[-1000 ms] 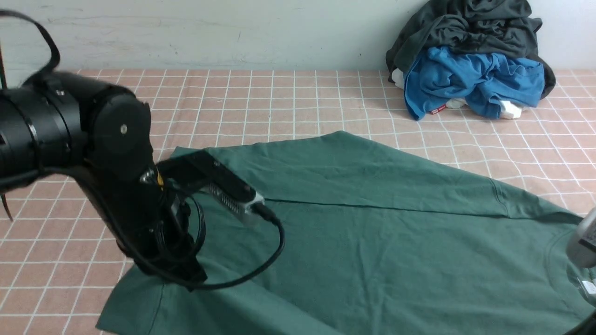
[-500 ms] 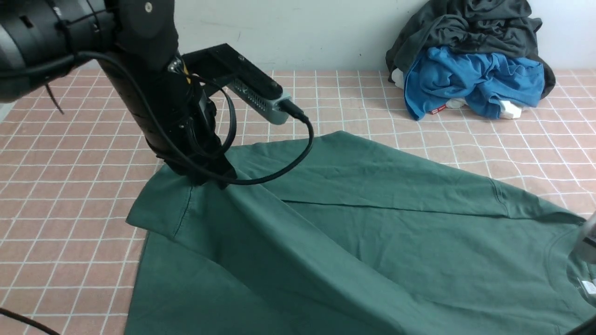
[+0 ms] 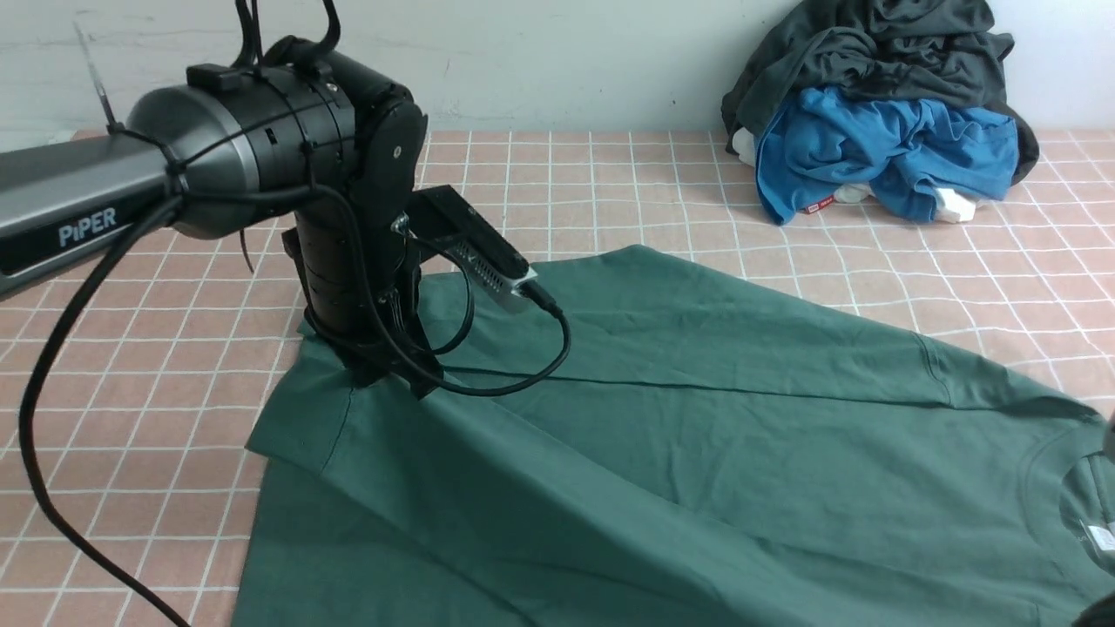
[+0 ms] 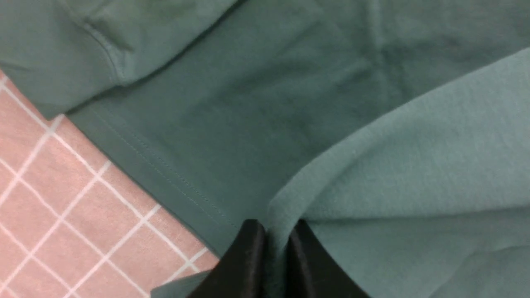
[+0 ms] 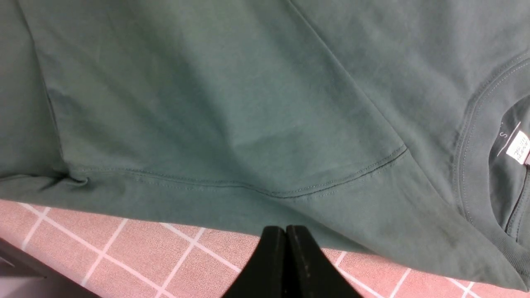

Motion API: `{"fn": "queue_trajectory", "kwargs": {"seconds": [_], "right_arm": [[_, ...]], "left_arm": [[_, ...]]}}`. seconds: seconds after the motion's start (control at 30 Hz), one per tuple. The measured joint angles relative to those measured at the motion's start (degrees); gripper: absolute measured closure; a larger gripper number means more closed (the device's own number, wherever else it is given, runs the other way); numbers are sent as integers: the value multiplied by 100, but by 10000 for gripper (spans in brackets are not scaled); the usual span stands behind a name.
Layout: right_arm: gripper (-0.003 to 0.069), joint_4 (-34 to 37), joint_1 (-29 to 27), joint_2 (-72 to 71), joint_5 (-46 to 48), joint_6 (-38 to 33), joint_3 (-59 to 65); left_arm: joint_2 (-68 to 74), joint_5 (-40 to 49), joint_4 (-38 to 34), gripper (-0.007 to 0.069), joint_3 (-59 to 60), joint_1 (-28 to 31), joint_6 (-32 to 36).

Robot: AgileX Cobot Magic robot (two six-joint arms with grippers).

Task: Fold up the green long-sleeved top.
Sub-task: Use the left arm to drag and place the cuff at the centered position on the left edge of the fabric, then use the left arm to clamp the cuff farthest from it

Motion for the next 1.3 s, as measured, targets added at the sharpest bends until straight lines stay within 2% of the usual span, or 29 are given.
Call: {"fn": "queue_trajectory", "kwargs": {"seconds": [0.13, 0.4, 0.53, 0.7, 1.0, 1.3], "right_arm": [[673, -6, 0, 0, -45, 0, 0], [673, -23, 0, 0, -234, 11, 0], [673, -23, 0, 0, -378, 61, 0], [673, -119, 0, 0, -721, 255, 0], [673, -653, 0, 0, -1063, 856, 0], [673, -763, 0, 0, -1075, 1158, 0]], "left_arm": [[219, -5, -5, 507, 0, 131, -128], [315, 50, 44, 214, -299, 333, -692], [315, 190, 37, 135, -692, 445, -932], [315, 133, -145, 120, -1012, 790, -1267], [664, -556, -1007, 120, -1040, 1548, -1288], [1359, -1250, -1335, 120, -1040, 1449, -1106]]}}
